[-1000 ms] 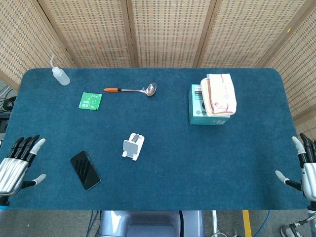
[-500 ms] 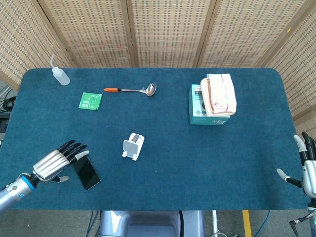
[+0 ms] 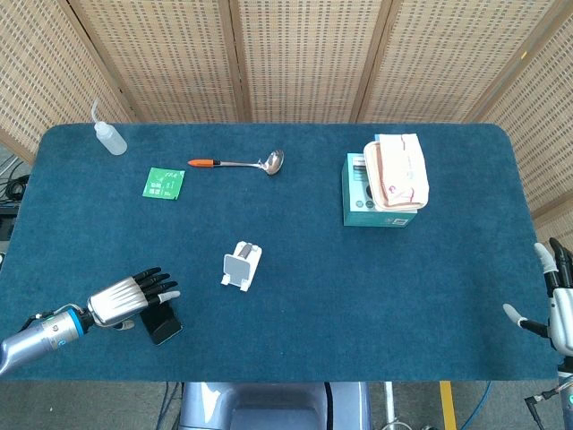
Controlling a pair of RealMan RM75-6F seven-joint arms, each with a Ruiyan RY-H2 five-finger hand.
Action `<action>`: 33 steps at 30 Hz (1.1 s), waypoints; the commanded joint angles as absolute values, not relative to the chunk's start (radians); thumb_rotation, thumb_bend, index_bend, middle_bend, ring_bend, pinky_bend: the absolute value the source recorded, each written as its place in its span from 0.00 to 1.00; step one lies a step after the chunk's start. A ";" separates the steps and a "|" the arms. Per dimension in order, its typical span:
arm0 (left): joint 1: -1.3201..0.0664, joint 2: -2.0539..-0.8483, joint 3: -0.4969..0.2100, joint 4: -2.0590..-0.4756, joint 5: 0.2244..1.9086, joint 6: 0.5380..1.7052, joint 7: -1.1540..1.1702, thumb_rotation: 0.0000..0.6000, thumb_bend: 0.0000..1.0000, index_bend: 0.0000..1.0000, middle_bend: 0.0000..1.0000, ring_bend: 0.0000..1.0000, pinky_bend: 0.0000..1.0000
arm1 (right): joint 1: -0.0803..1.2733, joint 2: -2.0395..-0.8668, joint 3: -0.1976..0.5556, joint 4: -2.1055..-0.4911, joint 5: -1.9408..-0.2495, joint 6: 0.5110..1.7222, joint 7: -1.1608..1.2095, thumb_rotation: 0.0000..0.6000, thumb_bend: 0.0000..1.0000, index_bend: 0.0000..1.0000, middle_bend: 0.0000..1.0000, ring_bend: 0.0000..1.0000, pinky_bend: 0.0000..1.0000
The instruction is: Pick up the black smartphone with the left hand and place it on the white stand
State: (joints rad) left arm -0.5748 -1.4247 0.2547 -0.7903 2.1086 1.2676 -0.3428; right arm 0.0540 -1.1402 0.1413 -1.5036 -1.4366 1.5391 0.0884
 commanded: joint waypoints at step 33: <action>-0.631 -1.498 0.345 -0.704 2.025 1.226 -0.429 1.00 0.20 0.27 0.33 0.27 0.26 | 0.058 -1.134 0.143 -1.503 -1.423 1.518 0.106 1.00 0.00 0.00 0.00 0.00 0.00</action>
